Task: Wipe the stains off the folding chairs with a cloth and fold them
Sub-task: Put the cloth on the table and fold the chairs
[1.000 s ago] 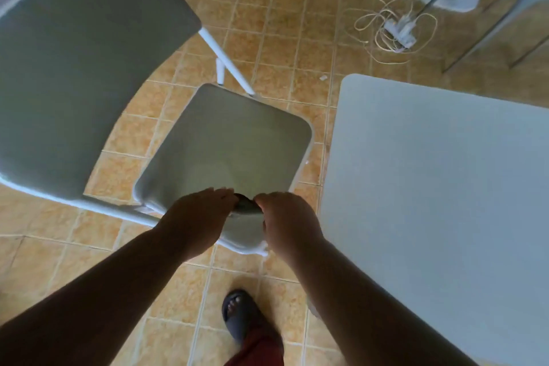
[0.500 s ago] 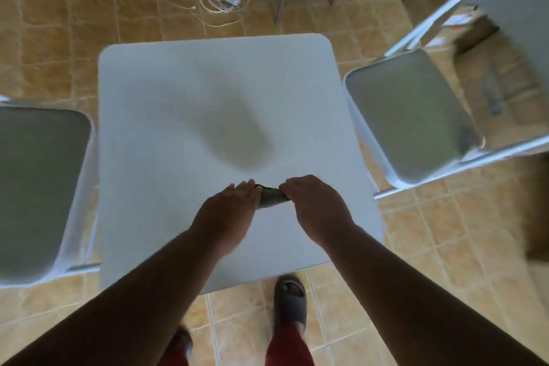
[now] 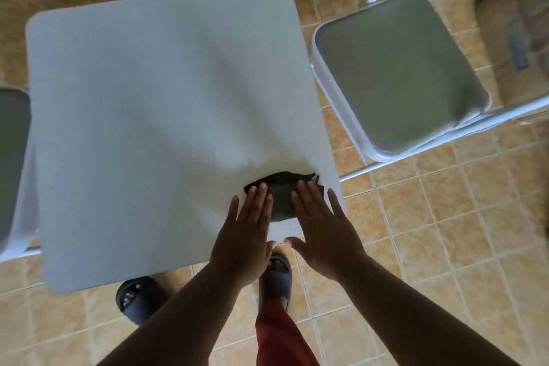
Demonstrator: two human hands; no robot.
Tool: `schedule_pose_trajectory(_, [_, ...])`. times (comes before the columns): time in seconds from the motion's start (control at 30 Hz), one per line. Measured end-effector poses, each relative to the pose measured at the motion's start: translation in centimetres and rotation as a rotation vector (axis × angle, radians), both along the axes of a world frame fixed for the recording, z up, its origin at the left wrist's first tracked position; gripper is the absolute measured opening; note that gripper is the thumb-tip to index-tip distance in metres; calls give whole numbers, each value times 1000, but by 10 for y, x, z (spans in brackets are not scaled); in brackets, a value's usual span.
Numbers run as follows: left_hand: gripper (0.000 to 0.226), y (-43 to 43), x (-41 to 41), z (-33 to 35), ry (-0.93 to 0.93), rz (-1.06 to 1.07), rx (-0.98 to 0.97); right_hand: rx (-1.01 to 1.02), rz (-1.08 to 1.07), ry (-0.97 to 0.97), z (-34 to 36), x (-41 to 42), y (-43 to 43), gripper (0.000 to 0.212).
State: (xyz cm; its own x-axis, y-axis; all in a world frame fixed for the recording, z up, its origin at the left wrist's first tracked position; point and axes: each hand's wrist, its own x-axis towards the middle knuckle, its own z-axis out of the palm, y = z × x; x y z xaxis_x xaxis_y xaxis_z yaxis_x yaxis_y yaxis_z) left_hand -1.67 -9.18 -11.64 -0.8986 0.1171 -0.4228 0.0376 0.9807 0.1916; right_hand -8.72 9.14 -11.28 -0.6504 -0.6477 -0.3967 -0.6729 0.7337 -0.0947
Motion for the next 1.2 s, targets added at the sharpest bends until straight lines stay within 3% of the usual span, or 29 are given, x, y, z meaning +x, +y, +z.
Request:
schedule_pose_trajectory(0.1, [92, -5, 5, 13, -10, 14, 14, 42, -43, 3, 8, 4, -5, 84])
schedule_pose_trajectory(0.27, [84, -35, 24, 57, -2, 163, 20, -65, -53, -28, 53, -3, -40, 81])
schedule_pose_trajectory(0.53, [81, -163, 109, 165, 48, 559, -61, -93, 115, 24, 155, 13, -165, 79])
schedule_pose_trajectory(0.83, [90, -313, 328, 278, 78, 898, -146, -247, 354, 17, 276, 163, -385, 85])
schedule_pose_trajectory(1.2, [81, -450, 522, 357, 199, 1207, -209, -356, 562, 69, 346, 343, -573, 77])
